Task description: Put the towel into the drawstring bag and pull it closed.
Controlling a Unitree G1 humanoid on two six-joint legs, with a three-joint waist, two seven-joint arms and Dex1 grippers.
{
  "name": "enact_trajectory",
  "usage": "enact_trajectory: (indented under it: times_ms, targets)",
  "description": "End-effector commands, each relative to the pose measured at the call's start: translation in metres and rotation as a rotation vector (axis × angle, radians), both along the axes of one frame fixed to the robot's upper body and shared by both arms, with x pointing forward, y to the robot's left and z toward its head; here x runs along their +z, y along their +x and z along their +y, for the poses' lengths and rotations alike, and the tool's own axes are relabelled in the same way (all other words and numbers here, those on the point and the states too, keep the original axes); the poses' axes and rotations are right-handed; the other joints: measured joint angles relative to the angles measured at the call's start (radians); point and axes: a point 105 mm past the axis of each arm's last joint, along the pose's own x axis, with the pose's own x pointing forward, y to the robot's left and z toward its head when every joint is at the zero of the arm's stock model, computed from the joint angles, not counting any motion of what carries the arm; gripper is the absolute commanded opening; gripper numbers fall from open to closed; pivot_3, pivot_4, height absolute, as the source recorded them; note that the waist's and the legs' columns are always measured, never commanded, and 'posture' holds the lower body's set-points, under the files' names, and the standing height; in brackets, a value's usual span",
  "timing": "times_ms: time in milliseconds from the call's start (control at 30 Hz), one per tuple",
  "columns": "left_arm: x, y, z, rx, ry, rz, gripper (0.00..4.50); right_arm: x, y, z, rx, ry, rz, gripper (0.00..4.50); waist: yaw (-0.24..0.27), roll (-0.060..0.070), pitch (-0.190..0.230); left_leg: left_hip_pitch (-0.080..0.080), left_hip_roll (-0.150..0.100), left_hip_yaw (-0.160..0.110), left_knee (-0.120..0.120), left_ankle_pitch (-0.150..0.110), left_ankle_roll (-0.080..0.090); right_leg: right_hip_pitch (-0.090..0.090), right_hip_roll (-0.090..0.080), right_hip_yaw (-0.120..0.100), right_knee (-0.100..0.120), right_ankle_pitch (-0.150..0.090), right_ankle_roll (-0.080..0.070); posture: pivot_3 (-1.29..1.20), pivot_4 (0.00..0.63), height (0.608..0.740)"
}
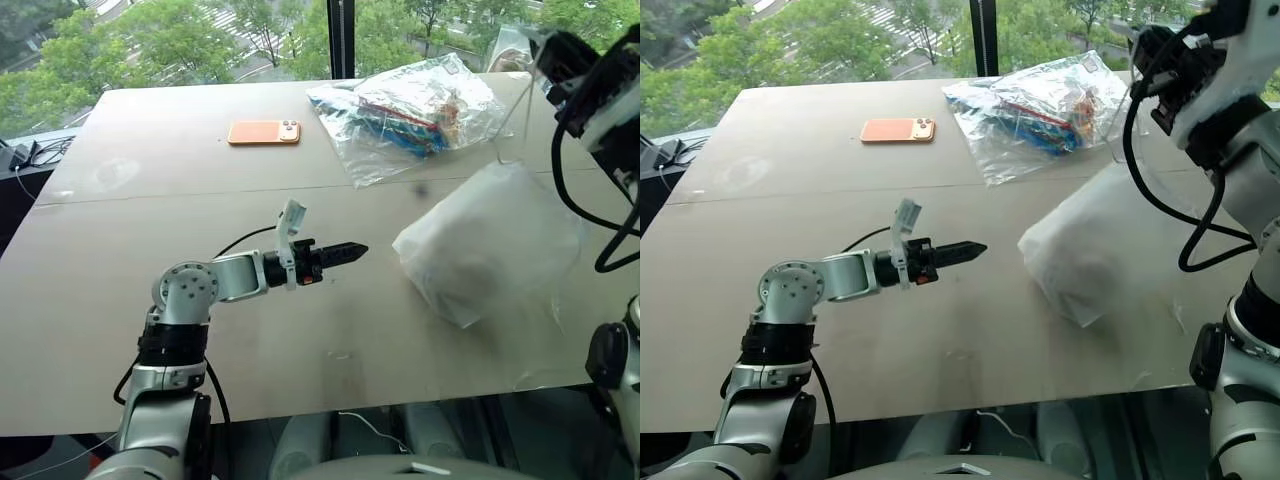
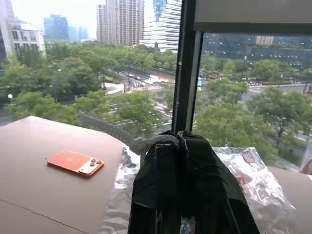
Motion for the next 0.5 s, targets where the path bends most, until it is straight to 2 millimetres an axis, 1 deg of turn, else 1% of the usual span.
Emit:
enact_trajectory:
  times_ms: [33, 100, 200, 233, 300, 367, 400, 500]
  targets:
    - [0.022, -0.001, -0.011, 0.005, -0.102, -0.109, 3.12, 0.032, -0.008, 0.019, 0.103, 0.003, -0.069, 0.00, 0.006, 0.000, 0.000, 0.000, 0.000, 0.000, 0.000, 0.000, 0.000, 0.000, -0.001, 0.000, 0.000, 0.000, 0.000, 0.00, 0.150, 0.740]
    - [0.028, 0.005, -0.010, 0.067, -0.134, -0.154, 3.12, 0.039, -0.002, 0.020, 0.106, -0.001, -0.070, 0.00, 0.011, -0.001, 0.000, -0.001, -0.001, -0.001, 0.001, 0.000, 0.000, 0.001, -0.001, -0.002, -0.001, 0.000, 0.000, 0.00, 0.150, 0.740]
    - [0.034, 0.014, -0.003, 0.181, -0.157, -0.210, 3.12, 0.037, 0.016, 0.015, 0.073, -0.046, -0.054, 0.00, 0.013, -0.002, -0.001, -0.001, -0.001, -0.002, 0.001, 0.000, 0.000, 0.002, -0.001, -0.003, -0.002, 0.000, 0.000, 0.00, 0.150, 0.740]
    - [0.035, 0.017, 0.002, 0.218, -0.178, -0.210, 3.12, 0.039, 0.018, 0.016, 0.081, -0.050, -0.054, 0.00, 0.013, -0.002, -0.001, -0.001, -0.001, 0.000, 0.001, 0.000, 0.000, 0.001, -0.001, -0.002, -0.002, 0.000, 0.000, 0.00, 0.150, 0.740]
    - [0.036, 0.022, 0.012, 0.291, -0.214, -0.193, 3.12, 0.045, 0.014, 0.024, 0.158, -0.031, -0.052, 0.00, 0.010, -0.002, 0.000, -0.001, -0.001, 0.000, 0.000, 0.000, 0.000, 0.001, -0.001, -0.002, -0.001, 0.000, 0.000, 0.00, 0.150, 0.740]
    - [0.036, 0.023, 0.019, 0.319, -0.217, -0.192, 3.12, 0.052, 0.012, 0.025, 0.178, -0.018, -0.064, 0.00, 0.004, -0.001, 0.000, -0.001, 0.000, 0.000, 0.000, 0.000, 0.000, 0.001, -0.001, -0.002, -0.001, 0.000, 0.000, 0.00, 0.150, 0.740]
    - [0.036, 0.022, 0.019, 0.318, -0.224, -0.189, 3.12, 0.055, 0.014, 0.023, 0.160, -0.020, -0.074, 0.00, 0.001, 0.000, 0.001, -0.001, 0.000, 0.000, 0.000, 0.000, 0.000, 0.000, -0.001, -0.002, -0.001, 0.000, 0.000, 0.00, 0.150, 0.740]
    - [0.036, 0.020, 0.019, 0.315, -0.231, -0.186, 3.12, 0.060, 0.028, 0.022, 0.092, -0.077, -0.106, 0.00, 0.001, 0.000, 0.001, -0.001, 0.000, 0.000, -0.001, 0.000, 0.000, 0.000, -0.001, -0.003, -0.001, 0.000, 0.000, 0.00, 0.150, 0.740]
